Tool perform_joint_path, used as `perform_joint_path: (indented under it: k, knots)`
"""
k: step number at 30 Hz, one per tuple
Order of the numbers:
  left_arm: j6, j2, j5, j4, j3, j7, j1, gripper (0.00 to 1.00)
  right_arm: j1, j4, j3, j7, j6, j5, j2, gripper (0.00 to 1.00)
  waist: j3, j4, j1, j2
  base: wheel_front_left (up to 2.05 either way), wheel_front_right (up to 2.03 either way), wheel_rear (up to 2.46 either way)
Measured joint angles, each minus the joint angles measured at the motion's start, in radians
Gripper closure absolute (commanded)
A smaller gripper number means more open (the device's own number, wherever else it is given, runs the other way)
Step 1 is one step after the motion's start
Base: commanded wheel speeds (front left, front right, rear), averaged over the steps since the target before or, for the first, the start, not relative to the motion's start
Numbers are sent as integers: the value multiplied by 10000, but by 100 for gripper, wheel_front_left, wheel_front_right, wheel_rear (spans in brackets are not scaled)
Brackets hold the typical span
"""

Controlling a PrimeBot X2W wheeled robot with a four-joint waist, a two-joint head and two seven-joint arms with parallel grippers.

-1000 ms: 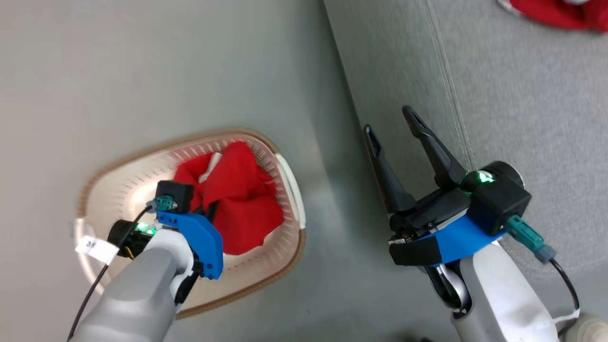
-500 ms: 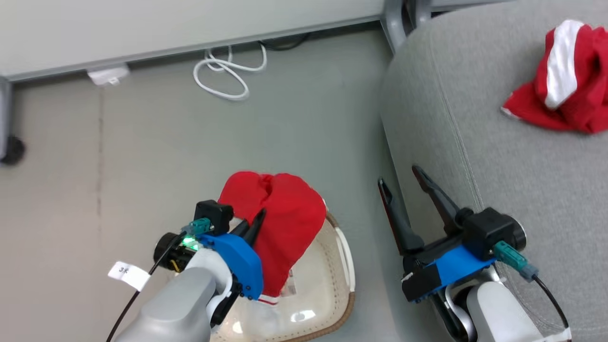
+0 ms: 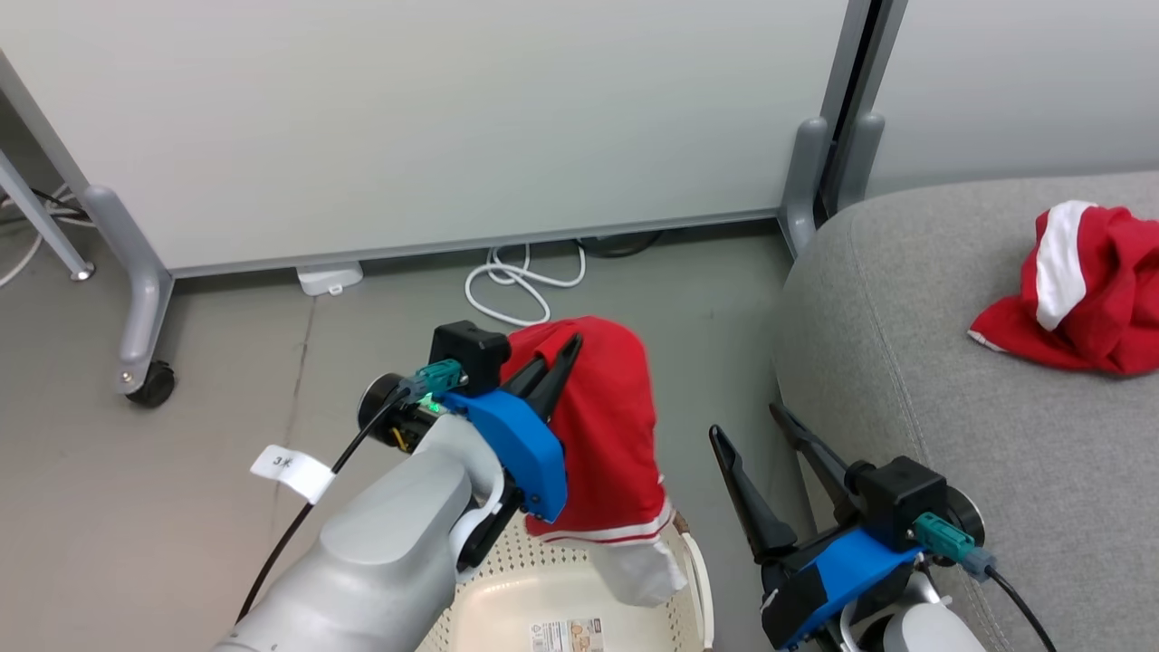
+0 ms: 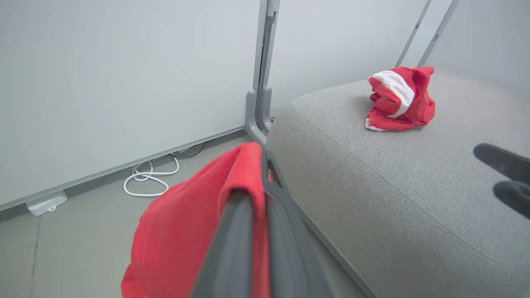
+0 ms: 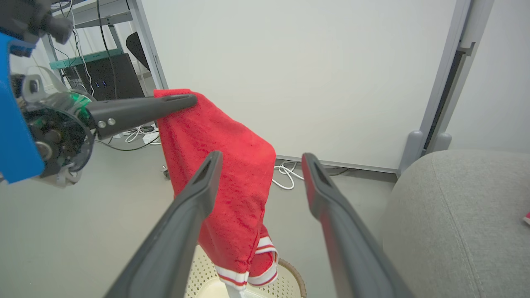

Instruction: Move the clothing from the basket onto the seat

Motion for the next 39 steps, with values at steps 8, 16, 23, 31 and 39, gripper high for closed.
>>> perform_joint_path:
  k: [8, 16, 23, 31, 39]
  knots:
    - [0, -293, -92, -188, -146, 157, -675, 100, 383, -81, 31, 393, 0, -31, 2, 0, -442, 125, 2, 0, 0, 0, 0]
    - [0, -477, -107, -313, -201, 272, -1261, 100, 483, -128, 25, 583, 0, 23, 2, 0, -489, 159, 3, 0, 0, 0, 0]
    - [0, -516, -107, -401, -219, 184, -1410, 100, 471, -84, 61, 683, 0, 13, 2, 0, -427, 102, 2, 0, 0, 0, 0]
    - [0, -543, -86, -591, -217, 75, -1466, 100, -10, 468, 94, 894, 0, 267, 2, 0, -331, 26, 2, 0, 0, 0, 0]
    - [6, -570, 12, -970, -242, 35, -1572, 100, -1034, 1411, 134, 966, -2, 293, 0, 0, -217, 125, 3, 0, 0, 0, 0]
